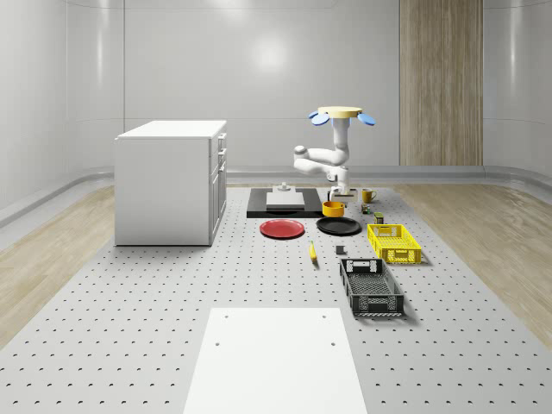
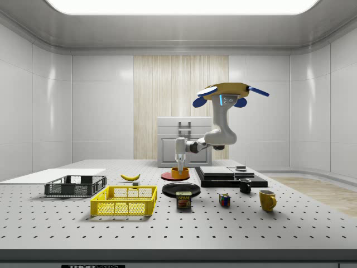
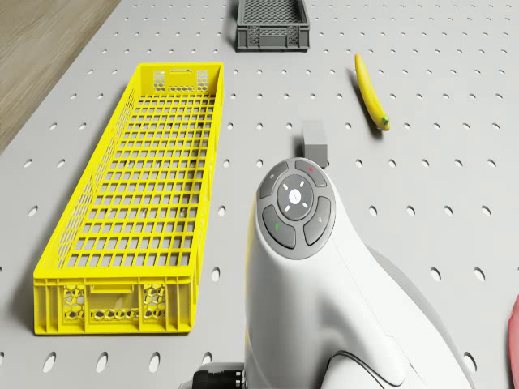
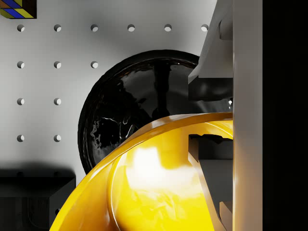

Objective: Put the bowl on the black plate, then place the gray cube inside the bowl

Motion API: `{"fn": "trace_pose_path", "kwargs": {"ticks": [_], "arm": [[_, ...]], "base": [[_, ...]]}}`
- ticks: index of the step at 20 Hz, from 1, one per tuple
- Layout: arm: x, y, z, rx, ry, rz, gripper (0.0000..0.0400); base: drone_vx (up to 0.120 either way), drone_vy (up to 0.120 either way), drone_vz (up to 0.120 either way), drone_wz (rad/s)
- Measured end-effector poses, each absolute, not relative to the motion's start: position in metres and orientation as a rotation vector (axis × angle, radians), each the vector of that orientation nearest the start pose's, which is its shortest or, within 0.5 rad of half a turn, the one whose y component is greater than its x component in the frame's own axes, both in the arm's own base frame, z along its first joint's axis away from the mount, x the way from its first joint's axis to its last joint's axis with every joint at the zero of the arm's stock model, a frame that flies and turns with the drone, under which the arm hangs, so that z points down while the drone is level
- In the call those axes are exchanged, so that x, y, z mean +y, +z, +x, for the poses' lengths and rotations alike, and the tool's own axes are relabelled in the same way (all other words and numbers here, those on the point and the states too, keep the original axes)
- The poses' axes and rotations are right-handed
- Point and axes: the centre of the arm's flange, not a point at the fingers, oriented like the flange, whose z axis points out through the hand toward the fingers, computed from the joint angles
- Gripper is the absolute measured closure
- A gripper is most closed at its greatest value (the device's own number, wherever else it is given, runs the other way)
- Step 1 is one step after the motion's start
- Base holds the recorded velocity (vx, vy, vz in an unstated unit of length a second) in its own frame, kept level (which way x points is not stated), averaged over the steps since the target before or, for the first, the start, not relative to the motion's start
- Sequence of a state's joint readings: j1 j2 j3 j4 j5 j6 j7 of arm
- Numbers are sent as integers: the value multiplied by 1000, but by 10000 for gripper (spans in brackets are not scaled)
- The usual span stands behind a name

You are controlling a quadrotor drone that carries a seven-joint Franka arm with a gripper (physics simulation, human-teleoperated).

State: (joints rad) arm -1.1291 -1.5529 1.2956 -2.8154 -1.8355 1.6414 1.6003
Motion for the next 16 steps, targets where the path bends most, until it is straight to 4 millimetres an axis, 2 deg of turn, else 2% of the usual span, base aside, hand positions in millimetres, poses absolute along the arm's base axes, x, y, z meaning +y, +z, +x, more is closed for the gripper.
{"fn": "trace_pose_path", "kwargs": {"ticks": [2, 5, 6, 11, 16], "arm": [[32, 517, 317, -2, 786, 1, 300], [32, 517, 317, -2, 786, 1, 300], [32, 517, 317, -2, 786, 1, 300], [32, 520, 317, -2, 786, 1, 300], [32, 537, 317, -2, 786, 1, 300]], "base": [[0, 120, -20, 0], [0, 120, -120, 0], [0, 40, 0, 0], [0, -8, 0, 0], [0, 0, 0, 0]]}}
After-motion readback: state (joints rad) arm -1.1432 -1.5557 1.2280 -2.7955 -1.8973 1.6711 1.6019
